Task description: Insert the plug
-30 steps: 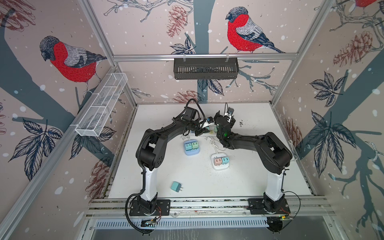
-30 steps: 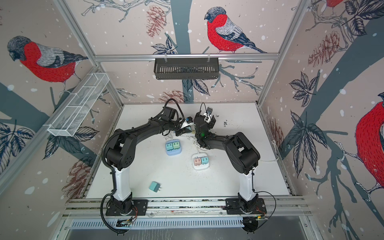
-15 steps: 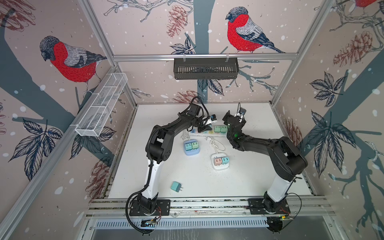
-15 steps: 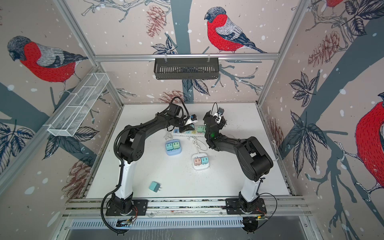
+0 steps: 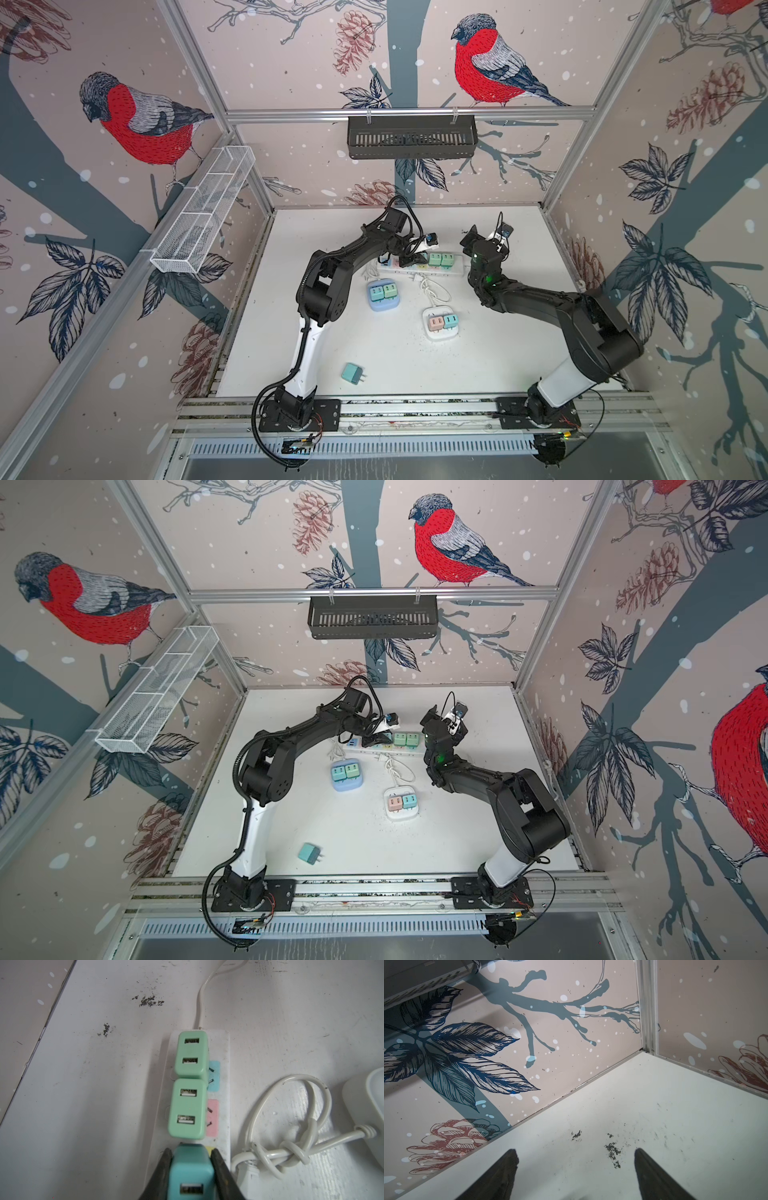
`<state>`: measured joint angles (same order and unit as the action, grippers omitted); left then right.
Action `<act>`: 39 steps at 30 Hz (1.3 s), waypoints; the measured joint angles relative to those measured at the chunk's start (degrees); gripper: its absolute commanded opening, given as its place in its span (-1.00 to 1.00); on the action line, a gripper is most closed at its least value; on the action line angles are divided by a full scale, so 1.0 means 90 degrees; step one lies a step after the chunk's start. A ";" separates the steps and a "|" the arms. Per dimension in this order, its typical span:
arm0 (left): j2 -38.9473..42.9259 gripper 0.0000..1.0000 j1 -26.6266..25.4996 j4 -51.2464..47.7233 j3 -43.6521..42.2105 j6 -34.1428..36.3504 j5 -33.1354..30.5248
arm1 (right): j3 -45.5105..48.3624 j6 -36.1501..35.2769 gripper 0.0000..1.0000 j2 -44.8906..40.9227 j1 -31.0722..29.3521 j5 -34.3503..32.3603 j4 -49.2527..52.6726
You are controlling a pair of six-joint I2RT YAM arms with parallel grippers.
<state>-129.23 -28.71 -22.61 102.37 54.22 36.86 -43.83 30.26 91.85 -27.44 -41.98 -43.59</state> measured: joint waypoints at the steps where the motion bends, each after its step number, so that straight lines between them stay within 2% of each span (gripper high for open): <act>1: -0.0012 -1.00 -0.0002 -0.0019 0.0017 0.0000 -0.0002 | 0.0041 0.0012 0.76 -0.0051 0.0017 0.0000 0.0000; 13: -0.0464 -1.00 -0.0049 -0.0804 0.0860 -0.0080 -0.0138 | 0.0323 0.0073 0.76 -0.0537 0.0051 0.0214 0.0121; 17: -0.0661 -1.00 -0.0058 -0.1093 0.1180 -0.0078 -0.0141 | 0.0522 -0.0233 0.82 -0.0733 0.0051 0.0413 0.0107; 27: -0.1110 -1.00 -0.0063 -0.1783 0.1936 -0.0136 -0.0117 | 0.1268 -0.1141 0.87 -0.1581 0.0066 0.1491 -0.0172; 28: -0.1141 -0.92 -0.0063 -0.1834 0.1991 -0.0148 -0.0117 | 0.1314 -0.1214 0.89 -0.1664 0.0068 0.1630 -0.0172; 30: -0.1163 -0.56 -0.0063 -0.1868 0.2038 -0.0194 -0.0126 | 0.1406 -0.1307 0.92 -0.1819 0.0080 0.1936 -0.0172; 31: -0.1161 -0.12 -0.0063 -0.1868 0.2040 -0.0204 -0.0141 | 0.1464 -0.1382 0.95 -0.1899 0.0080 0.2101 -0.0189; 32: -0.1146 0.93 -0.0070 -0.1858 0.2030 -0.0214 -0.0163 | 0.1523 -0.1404 0.98 -0.1967 0.0078 0.2227 -0.0197; 34: -0.1100 0.96 -0.0117 -0.1705 0.1921 -0.0325 -0.0590 | 0.1664 -0.1540 0.99 -0.2120 0.0039 0.2446 -0.0223; 39: -0.0753 0.95 -0.0163 -0.1348 0.1462 -0.0580 -0.1025 | 0.1872 -0.1705 0.99 -0.2562 -0.0075 0.2737 -0.0250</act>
<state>-136.00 -30.17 -34.74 115.52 48.99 27.64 -26.98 14.92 68.79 -28.12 -17.34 -45.84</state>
